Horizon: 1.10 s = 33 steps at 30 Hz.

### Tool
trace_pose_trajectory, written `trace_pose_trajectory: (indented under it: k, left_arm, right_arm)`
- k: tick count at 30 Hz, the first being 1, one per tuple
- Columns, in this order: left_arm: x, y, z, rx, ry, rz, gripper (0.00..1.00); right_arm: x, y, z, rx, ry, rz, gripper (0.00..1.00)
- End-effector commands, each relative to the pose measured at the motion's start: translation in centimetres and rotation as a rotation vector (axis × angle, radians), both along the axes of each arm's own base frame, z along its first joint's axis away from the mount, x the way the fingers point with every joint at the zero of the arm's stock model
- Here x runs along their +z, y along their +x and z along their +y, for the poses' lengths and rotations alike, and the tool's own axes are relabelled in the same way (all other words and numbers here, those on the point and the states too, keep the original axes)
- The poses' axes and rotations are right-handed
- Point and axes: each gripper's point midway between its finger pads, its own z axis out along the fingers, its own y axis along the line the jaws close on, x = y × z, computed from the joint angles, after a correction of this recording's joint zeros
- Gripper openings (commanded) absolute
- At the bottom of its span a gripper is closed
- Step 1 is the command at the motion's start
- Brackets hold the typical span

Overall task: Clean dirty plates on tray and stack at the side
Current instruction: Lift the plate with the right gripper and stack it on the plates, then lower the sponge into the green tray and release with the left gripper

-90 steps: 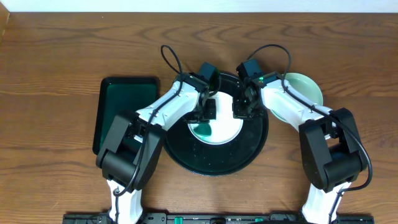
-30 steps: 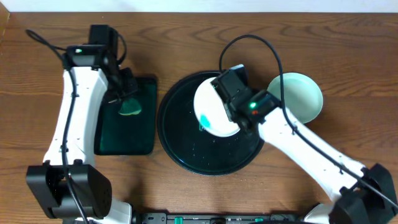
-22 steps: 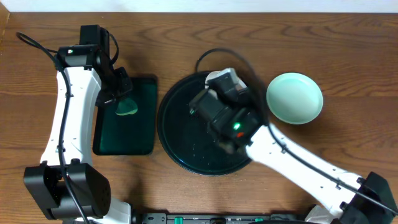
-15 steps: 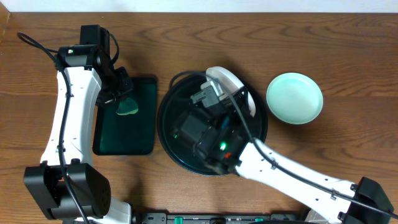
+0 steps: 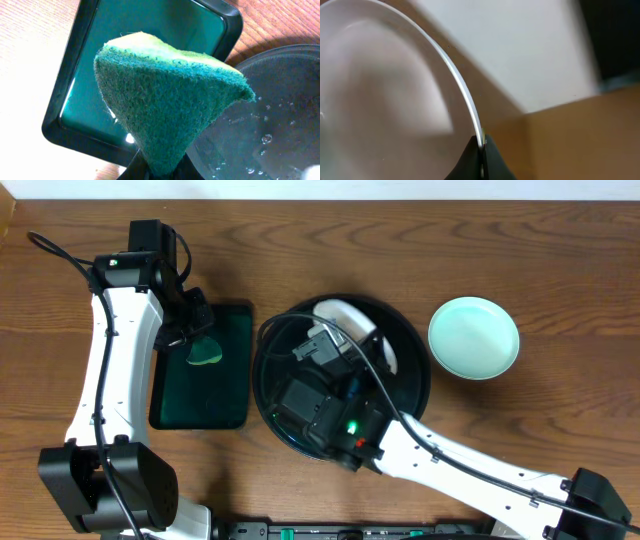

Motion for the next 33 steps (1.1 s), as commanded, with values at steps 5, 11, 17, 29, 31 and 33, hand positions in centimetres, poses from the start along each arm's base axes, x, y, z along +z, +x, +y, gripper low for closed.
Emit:
trace_pose_trajectory:
  k: [5,11,17,29,31,33]
  left_arm:
    - [0.1,-0.1,0.1,-0.017,0.002,-0.001,0.07]
    - [0.1,-0.1,0.1,-0.017,0.002,-0.001,0.08]
    - [0.1,-0.1,0.1,-0.020,0.003,-0.001,0.07]
    - [0.1,0.0,0.1,-0.020,0.003,-0.006,0.07]
    - [0.1,0.0,0.1,-0.020,0.003,-0.007,0.07]
    - [0.1,0.0,0.1,-0.020,0.003,-0.007,0.07]
  right_arm:
    - [-7.7,0.4,1.8,0.084,0.547,0.586,0.01]
    - [-5.6,4.7,-6.2,-0.039,0.999,0.697,0.01]
    - [-6.4,6.8,-18.4,-0.355,1.136,0.597,0.01]
    - [-14.6,6.2,-31.4,-0.795,1.179,0.553,0.01]
    - [-16.0,6.9,-31.8,-0.803,1.180,0.559,0.01]
    - [-17.1,7.7,-31.6,-0.791,1.193,0.566,0.01]
